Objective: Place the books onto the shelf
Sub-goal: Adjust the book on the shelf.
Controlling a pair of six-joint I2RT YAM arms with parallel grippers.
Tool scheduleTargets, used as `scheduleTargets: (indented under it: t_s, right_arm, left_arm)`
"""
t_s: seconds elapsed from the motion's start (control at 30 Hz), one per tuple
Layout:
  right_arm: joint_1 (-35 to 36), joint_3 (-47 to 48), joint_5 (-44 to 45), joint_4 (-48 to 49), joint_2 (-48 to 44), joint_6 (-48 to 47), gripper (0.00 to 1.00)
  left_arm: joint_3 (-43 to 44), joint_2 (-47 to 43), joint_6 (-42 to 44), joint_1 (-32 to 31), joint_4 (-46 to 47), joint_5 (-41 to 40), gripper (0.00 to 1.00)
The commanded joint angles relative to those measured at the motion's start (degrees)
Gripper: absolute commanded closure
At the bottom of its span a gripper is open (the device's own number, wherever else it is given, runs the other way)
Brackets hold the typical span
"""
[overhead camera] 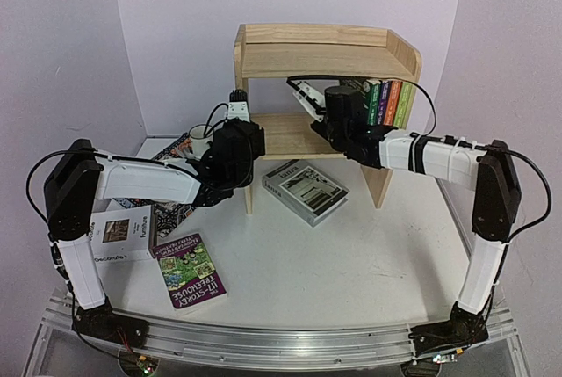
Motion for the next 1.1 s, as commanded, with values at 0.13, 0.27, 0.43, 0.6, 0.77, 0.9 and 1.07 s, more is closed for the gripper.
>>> scheduleTargets:
  t_s: [0.13,0.27,0.43,0.6,0.77,0.9,1.07]
  right_arm:
    - [0.8,2.7,0.6,-0.2,-2.0,2.2,1.00]
    - [1.1,0.6,-1.4,-0.2,-4.0,2.6,1.00]
    - [2.7,-5.3,-7.8,-0.8,-7.9,3.6,0.94]
    - [5.9,-11.4,-12.3,-0.9,-12.4,5.8,0.90]
    - [6.9,-16.0,-13.1,-1.4,-17.7,12.7,0.83]
    - [5.4,-15.0,-10.5,-8.3,-21.6,23.7,0.81]
    - [-3.2,-16.1,-22.0,-17.2,-29.2,40.1,0.72]
  left_arm:
    - [0.4,-3.7,-1.8,1.0,-0.4,-5.0,0.93]
    - [0.4,-3.8,-1.9,1.1,-0.3,-5.1,0.93]
    - [0.5,-3.6,-2.0,1.1,-0.3,-5.0,0.92]
    - [0.7,-3.5,-1.9,1.1,-0.3,-4.9,0.92]
    - [0.8,-3.4,-2.1,1.1,-0.4,-4.9,0.93]
    - [0.6,-3.6,-2.0,1.0,-0.4,-5.1,0.92]
    - [0.3,-3.8,-2.1,1.1,-0.4,-5.5,0.89]
